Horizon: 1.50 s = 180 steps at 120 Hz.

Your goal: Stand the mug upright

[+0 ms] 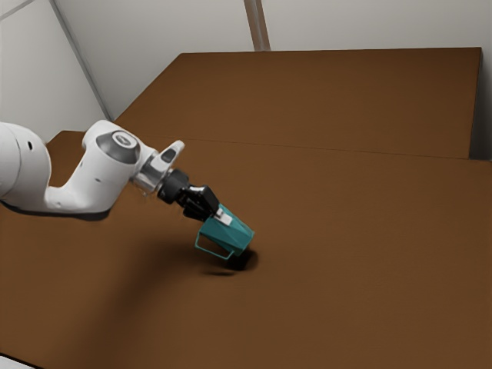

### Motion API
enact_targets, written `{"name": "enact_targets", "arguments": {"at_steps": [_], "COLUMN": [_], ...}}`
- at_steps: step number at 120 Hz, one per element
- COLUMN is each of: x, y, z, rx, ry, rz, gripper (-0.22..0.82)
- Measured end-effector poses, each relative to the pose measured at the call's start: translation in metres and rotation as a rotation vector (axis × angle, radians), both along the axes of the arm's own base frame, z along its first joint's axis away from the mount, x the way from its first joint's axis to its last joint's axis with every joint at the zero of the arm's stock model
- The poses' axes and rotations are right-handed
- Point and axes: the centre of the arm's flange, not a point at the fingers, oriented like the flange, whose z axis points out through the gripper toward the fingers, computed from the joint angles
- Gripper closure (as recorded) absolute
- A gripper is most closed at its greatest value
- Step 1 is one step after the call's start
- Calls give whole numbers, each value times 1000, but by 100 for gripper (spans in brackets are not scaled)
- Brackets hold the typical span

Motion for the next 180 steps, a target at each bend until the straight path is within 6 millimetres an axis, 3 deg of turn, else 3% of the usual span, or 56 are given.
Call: {"name": "enact_targets", "arguments": {"at_steps": [22,53,68,81,100,131,157,180], "x": [19,18,16,20,43,66,72,74], "y": [-21,-91,-109,-108,-100,-79,-81,-83], "z": [34,38,43,47,54,26,2,-5], "rx": [166,453,593,693,815,896,910,914], "ry": [-82,-160,-195,-216,-248,-201,-182,-189], "rz": [-139,-375,-452,-477,-485,-477,-482,-474], "gripper": [77,77,78,78,78,78,78,78]}}
